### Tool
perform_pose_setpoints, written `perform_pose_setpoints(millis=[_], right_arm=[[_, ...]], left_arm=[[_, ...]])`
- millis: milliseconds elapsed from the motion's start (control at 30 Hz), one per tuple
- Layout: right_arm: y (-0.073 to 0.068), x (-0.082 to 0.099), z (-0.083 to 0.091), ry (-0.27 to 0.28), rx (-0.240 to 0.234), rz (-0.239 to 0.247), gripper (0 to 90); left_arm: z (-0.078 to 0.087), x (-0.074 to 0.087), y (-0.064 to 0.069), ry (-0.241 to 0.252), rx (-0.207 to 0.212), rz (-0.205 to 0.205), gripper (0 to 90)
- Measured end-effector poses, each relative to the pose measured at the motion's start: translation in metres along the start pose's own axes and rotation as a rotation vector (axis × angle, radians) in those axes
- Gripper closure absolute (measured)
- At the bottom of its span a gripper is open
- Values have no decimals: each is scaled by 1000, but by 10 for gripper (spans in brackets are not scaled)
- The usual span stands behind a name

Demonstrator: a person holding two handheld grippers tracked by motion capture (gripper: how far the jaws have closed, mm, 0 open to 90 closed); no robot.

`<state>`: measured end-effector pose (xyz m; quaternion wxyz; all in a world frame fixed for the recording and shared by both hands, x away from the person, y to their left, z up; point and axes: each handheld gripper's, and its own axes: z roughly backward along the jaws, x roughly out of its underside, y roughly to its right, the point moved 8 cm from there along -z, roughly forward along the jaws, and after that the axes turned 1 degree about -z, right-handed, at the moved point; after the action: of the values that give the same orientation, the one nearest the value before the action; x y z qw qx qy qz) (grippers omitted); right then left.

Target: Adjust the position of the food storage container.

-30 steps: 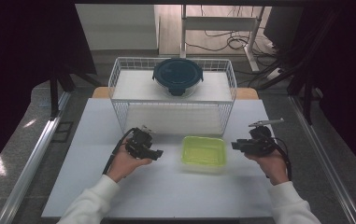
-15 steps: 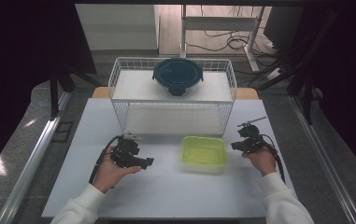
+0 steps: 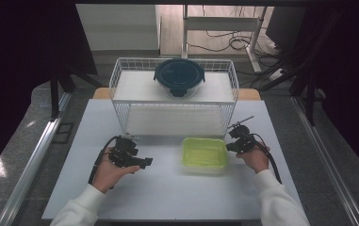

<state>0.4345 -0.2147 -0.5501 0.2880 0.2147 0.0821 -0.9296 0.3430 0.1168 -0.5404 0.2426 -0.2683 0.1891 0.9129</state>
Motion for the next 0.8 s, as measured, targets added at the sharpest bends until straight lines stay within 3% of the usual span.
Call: perform_pose_setpoints(millis=[300, 800], right_arm=[[-23, -10, -7, 7, -38, 59, 888], [-29, -12, -8, 13, -52, 59, 888]], left_arm=[[1, 0, -4, 3, -6, 16, 265], [0, 1, -9, 7, -12, 37, 266]])
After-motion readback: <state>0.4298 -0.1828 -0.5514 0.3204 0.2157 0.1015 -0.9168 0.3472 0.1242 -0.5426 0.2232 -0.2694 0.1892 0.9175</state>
